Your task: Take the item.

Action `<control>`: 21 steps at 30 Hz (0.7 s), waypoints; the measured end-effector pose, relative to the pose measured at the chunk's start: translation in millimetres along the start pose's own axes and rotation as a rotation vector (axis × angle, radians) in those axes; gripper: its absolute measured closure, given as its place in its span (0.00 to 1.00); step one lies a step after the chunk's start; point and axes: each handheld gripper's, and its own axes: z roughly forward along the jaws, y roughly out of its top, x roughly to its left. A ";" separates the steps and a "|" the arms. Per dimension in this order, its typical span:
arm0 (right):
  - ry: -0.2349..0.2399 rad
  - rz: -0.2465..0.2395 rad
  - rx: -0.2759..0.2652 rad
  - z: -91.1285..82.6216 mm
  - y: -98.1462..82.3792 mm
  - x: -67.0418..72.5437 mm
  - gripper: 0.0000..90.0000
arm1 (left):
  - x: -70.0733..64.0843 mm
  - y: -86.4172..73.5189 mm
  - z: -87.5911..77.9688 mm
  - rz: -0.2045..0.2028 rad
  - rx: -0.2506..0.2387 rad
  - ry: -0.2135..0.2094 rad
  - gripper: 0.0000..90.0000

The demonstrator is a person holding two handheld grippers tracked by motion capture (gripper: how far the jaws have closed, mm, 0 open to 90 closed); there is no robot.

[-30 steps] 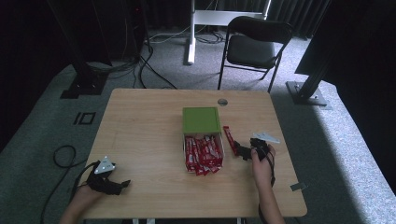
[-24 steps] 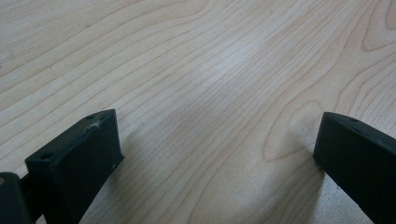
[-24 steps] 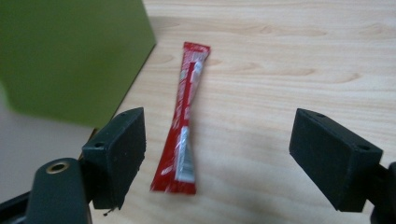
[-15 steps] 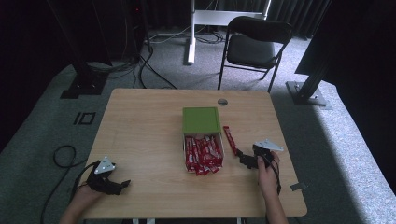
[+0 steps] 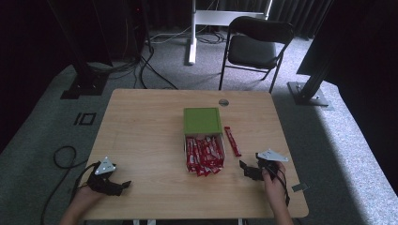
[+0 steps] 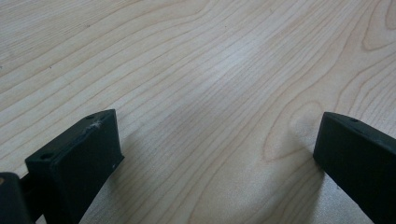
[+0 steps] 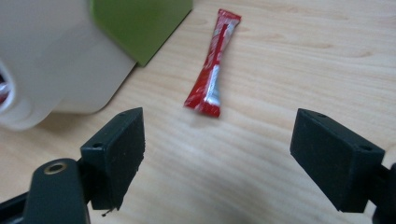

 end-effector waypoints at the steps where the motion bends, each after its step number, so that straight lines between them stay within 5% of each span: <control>1: 0.007 -0.002 0.003 -1.2 -1.5 -0.1 0.20 | 0.0 0.0 0.0 0.000 0.000 0.000 0.02; 13: 0.041 -0.071 0.029 -16.0 -18.5 -6.1 0.20 | 0.1 0.0 0.1 0.001 -0.001 0.000 0.02; 21: 0.164 -0.163 0.067 -19.9 -27.1 -4.6 0.20 | 0.1 0.0 0.1 0.001 -0.001 0.000 0.02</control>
